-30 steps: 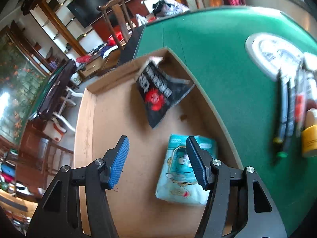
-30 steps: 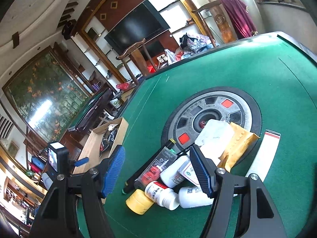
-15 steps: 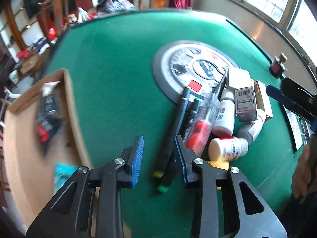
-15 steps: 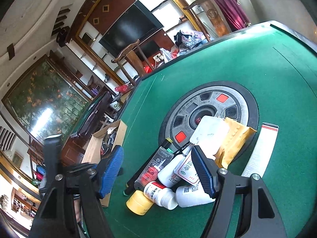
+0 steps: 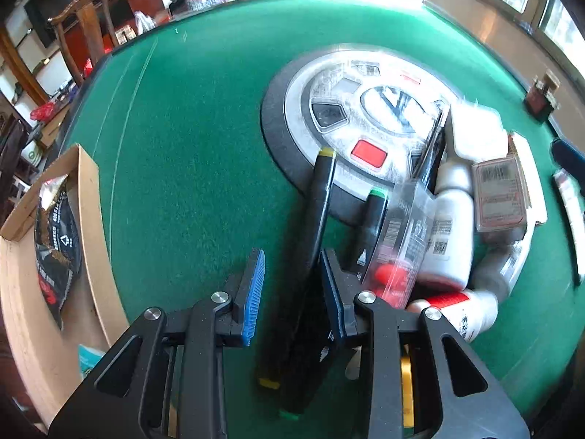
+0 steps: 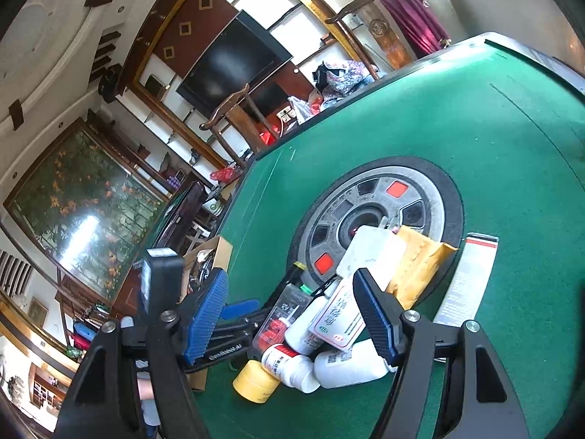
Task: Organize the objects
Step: 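Grasp a black marker with the left gripper while the right grasps a white box, then carry the black marker and white box toward the cardboard tray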
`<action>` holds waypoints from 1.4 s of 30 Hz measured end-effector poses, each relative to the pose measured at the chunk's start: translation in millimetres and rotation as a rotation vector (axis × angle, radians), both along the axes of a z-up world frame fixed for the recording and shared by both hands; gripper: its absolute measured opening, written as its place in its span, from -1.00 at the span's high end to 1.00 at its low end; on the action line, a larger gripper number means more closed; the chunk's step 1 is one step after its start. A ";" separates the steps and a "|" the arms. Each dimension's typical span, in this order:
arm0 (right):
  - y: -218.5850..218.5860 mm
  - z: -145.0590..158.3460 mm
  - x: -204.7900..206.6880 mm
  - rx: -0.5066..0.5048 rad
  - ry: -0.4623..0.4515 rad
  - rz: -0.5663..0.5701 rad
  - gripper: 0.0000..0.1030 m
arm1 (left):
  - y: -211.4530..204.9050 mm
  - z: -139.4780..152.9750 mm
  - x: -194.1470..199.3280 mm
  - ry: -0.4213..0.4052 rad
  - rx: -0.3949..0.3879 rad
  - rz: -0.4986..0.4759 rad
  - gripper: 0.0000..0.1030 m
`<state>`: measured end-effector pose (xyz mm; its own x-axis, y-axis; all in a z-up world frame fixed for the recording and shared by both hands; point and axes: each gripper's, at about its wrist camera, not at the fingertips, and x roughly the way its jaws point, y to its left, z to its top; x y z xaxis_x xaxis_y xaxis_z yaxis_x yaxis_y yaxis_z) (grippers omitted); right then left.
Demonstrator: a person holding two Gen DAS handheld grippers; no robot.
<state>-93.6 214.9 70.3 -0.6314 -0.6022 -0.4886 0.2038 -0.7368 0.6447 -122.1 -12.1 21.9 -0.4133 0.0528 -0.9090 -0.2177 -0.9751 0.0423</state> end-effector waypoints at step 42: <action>25.0 -8.4 2.1 0.457 -0.067 -0.217 0.49 | -31.7 5.3 39.5 0.191 0.171 0.178 0.72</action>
<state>-91.5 239.9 61.9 -0.6766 -0.1760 -0.7150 -0.0162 -0.9672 0.2534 -82.5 -43.8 27.2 -0.5920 0.1098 -0.7984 -0.0466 -0.9937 -0.1020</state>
